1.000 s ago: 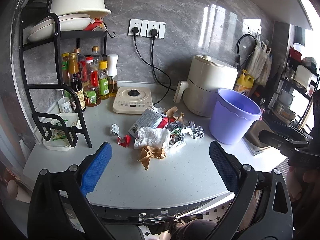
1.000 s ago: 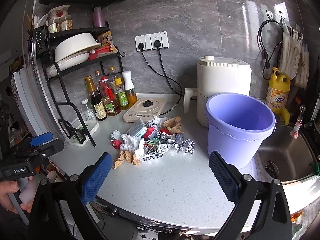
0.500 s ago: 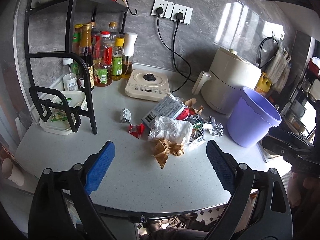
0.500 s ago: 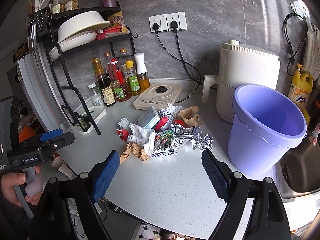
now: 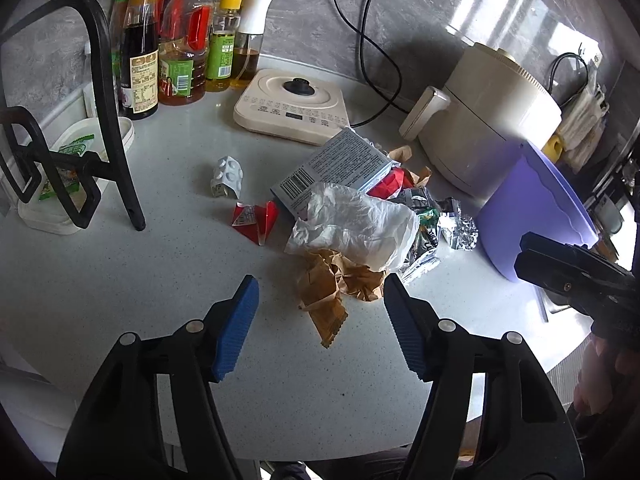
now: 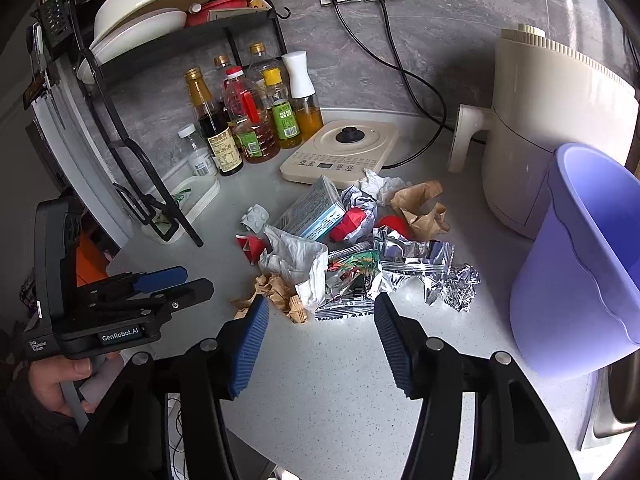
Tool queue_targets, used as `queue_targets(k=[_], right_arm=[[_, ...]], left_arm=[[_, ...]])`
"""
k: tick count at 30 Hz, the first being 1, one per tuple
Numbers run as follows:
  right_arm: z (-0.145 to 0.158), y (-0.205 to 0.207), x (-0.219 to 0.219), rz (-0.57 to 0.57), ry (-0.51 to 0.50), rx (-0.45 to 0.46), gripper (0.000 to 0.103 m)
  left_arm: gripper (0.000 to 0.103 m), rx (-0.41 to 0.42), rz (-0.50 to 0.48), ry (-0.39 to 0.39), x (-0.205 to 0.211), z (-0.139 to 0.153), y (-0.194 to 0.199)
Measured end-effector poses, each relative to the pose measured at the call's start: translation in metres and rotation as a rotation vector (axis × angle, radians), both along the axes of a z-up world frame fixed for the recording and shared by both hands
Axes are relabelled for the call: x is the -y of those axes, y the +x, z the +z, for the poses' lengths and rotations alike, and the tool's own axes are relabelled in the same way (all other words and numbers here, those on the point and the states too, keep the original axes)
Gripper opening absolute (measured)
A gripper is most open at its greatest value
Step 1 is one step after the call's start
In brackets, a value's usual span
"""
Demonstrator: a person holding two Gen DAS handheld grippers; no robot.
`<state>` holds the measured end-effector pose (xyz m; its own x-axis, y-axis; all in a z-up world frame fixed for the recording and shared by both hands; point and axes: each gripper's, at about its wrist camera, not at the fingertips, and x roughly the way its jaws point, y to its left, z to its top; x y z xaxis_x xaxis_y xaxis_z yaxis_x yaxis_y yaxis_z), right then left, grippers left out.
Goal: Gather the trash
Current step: 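Grasp the brown paper with the left tool while the right tool grasps the white plastic bag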
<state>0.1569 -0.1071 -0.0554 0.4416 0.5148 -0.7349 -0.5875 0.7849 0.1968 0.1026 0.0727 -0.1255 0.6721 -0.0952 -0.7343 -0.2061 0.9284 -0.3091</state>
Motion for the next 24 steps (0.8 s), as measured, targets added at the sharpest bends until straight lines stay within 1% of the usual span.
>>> queue_targets(k=[2,3,5,7,10,11,14,20,23,24], right_arm=[[-0.005,0.006,-0.002,0.010,-0.015,-0.017,0.052],[-0.008,0.009,-0.004,0.015,-0.020,-0.023,0.051],[-0.010,0.015,-0.006,0.022,-0.028,-0.032,0.051],[-0.013,0.019,-0.011,0.035,-0.038,-0.035,0.051],[-0.017,0.028,-0.018,0.058,-0.046,-0.043,0.051],[-0.018,0.030,-0.021,0.067,-0.050,-0.047,0.051],[-0.023,0.038,-0.032,0.100,-0.052,-0.055,0.051],[-0.039,0.049,-0.058,0.161,-0.072,-0.077,0.051],[-0.048,0.056,-0.068,0.167,-0.088,-0.097,0.047],[-0.051,0.059,-0.070,0.161,-0.090,-0.105,0.044]], left_arm=[[0.064,-0.032,-0.010,-0.016,0.001,-0.013,0.011],[0.059,-0.048,-0.012,-0.027,0.001,-0.019,0.016],[0.056,-0.066,-0.020,-0.053,0.000,-0.030,0.026],[0.052,-0.083,-0.031,-0.060,0.002,-0.039,0.034],[0.032,-0.132,-0.030,-0.064,0.005,-0.054,0.045],[0.031,-0.131,-0.032,-0.067,0.006,-0.055,0.047],[0.028,-0.121,-0.011,-0.059,0.005,-0.051,0.045],[0.028,-0.126,0.028,-0.031,-0.008,-0.038,0.026],[0.028,-0.125,0.066,-0.010,-0.019,-0.028,0.014],[0.028,-0.125,0.079,-0.006,-0.023,-0.024,0.009]])
